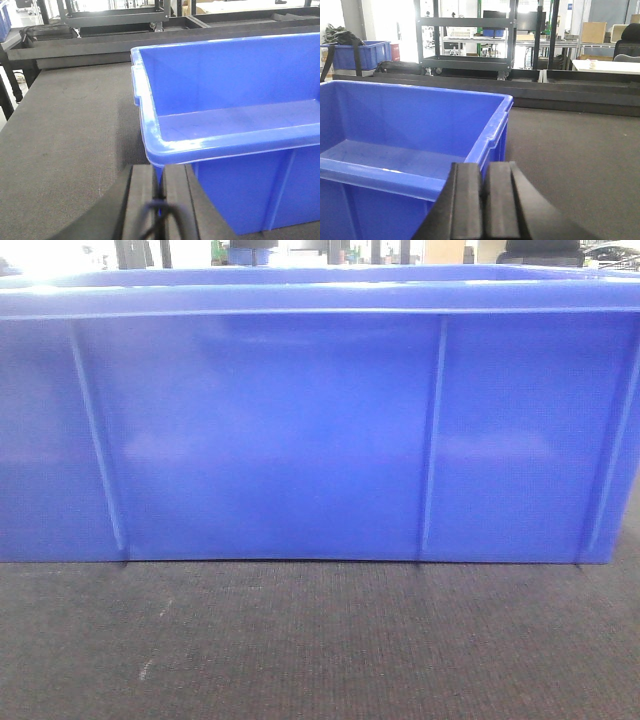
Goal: Move blue bin to conveyor side
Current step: 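Open both grippers and lift them off the bin rims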
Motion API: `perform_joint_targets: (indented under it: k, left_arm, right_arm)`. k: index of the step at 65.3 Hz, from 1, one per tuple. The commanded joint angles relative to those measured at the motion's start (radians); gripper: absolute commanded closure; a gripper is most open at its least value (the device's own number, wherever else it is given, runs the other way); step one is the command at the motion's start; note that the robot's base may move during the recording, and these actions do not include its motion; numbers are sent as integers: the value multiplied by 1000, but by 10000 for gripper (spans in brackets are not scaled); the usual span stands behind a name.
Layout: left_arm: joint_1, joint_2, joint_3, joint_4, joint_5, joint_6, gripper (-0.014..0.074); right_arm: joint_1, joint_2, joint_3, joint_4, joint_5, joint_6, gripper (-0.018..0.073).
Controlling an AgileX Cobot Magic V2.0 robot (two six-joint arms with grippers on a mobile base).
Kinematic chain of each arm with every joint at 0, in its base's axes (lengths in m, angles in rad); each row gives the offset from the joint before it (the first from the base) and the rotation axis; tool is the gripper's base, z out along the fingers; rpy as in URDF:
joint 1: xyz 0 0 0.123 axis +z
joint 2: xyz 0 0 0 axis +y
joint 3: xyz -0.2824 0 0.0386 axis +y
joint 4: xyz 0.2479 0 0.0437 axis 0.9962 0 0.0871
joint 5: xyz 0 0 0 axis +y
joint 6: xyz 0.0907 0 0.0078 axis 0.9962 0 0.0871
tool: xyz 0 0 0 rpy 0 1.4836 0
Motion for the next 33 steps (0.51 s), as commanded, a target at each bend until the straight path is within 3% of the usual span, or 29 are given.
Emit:
perform_joint_targets:
  k: [1,20,33]
  left_arm:
    - [-2,-6,-1,-2,-28,-1,592]
    - [3,-14,3,-16,-24,-1,592]
    - [121,-99,37,-101,-18,30,592]
  right_arm:
    - [1,-3,3,-8,-30,-8,636]
    - [1,-3,3,-8,-30,-8,636]
    - [1,-3,3,-8,-30,-8,636]
